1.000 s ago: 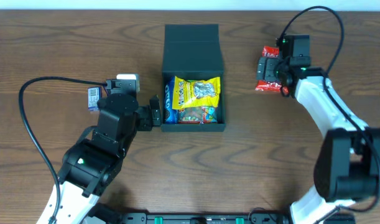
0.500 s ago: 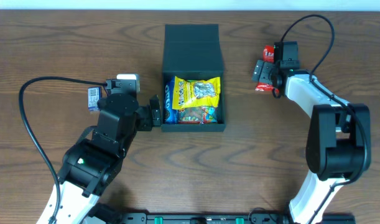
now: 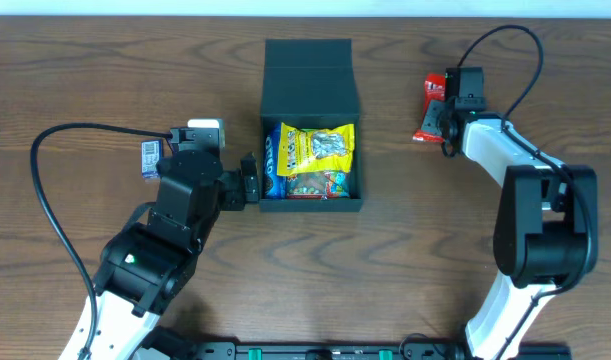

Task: Pack container
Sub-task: 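Grasp the red Hacks Original bag with the right gripper, then carry the red bag left and push it into the box, then release the red bag and retract right arm from the box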

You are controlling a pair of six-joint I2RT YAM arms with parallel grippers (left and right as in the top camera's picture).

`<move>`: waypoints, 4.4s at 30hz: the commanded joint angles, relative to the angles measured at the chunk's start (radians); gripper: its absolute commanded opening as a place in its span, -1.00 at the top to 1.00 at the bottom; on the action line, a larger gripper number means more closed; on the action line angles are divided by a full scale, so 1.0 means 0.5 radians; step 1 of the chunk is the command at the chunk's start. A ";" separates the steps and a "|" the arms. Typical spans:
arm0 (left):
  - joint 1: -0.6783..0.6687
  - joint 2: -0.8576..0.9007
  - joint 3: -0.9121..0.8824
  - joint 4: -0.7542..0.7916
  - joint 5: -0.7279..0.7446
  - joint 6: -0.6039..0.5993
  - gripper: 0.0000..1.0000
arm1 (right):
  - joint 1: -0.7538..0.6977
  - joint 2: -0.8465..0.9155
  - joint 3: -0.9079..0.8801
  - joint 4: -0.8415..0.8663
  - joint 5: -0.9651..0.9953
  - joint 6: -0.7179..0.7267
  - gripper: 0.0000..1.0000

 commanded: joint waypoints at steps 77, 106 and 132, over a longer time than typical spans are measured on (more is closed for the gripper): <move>0.007 -0.452 0.040 -0.194 -0.105 0.027 -0.90 | 0.829 -0.281 -0.014 -0.862 -1.103 -2.557 0.97; 0.007 -0.452 0.040 -0.192 -0.105 0.027 -0.91 | 0.831 -0.755 -0.014 -1.091 -1.234 -1.989 0.97; 0.007 -0.452 0.040 -0.193 -0.105 0.027 -0.91 | 0.832 -0.299 -0.011 -1.034 -0.904 -1.988 0.97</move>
